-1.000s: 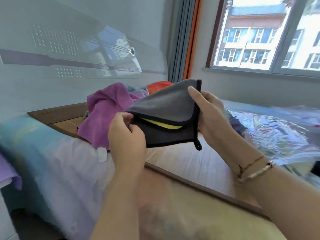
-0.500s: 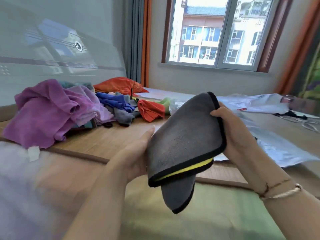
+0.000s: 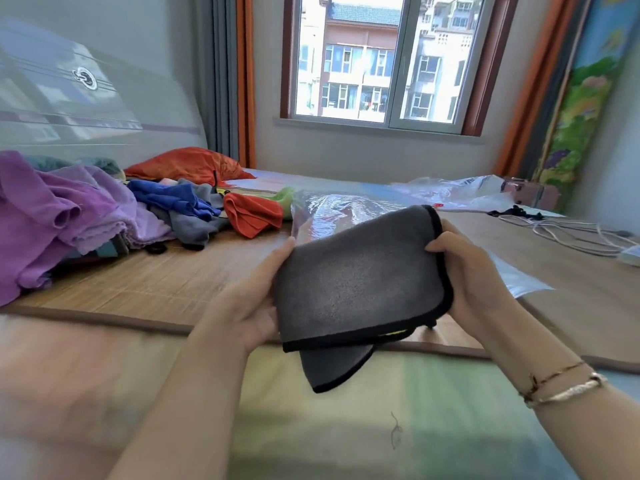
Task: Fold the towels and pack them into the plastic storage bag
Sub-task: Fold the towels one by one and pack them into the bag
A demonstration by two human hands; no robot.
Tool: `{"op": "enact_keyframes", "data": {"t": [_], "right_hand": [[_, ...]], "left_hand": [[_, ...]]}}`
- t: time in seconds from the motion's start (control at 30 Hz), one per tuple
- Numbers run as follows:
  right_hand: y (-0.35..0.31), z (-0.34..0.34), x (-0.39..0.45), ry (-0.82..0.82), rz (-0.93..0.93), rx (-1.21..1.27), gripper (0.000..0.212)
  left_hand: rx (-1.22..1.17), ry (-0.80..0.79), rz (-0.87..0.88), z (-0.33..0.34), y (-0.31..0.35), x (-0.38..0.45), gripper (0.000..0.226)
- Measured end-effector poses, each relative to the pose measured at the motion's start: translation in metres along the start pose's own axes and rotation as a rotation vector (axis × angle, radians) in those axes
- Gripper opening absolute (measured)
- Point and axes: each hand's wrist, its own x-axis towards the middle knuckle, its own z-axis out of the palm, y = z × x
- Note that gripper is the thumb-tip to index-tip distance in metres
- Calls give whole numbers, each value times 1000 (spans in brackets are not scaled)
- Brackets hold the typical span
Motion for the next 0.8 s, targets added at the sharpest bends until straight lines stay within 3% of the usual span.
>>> {"op": "enact_keyframes", "data": {"t": [0.1, 0.23, 0.33, 0.47, 0.6, 0.67, 0.8], "right_hand": [[-1, -13, -4, -29, 40, 8, 48], [-1, -17, -9, 110, 85, -155, 27], [-1, -19, -13, 156, 53, -228, 27], [-11, -20, -18, 179, -108, -134, 24], [-21, -19, -25, 145, -194, -78, 25], [-24, -22, -27, 148, -188, -103, 15], [-26, -34, -30, 204, -154, -175, 26]], "left_hand": [[-29, -94, 77, 7, 11, -3, 45], [99, 120, 148, 17, 10, 1, 31], [202, 182, 215, 26, 9, 3, 19], [305, 249, 456, 29, 16, -1, 36], [347, 121, 659, 33, 20, -14, 26], [291, 42, 678, 34, 20, -18, 20], [329, 4, 710, 37, 20, -22, 18]]}}
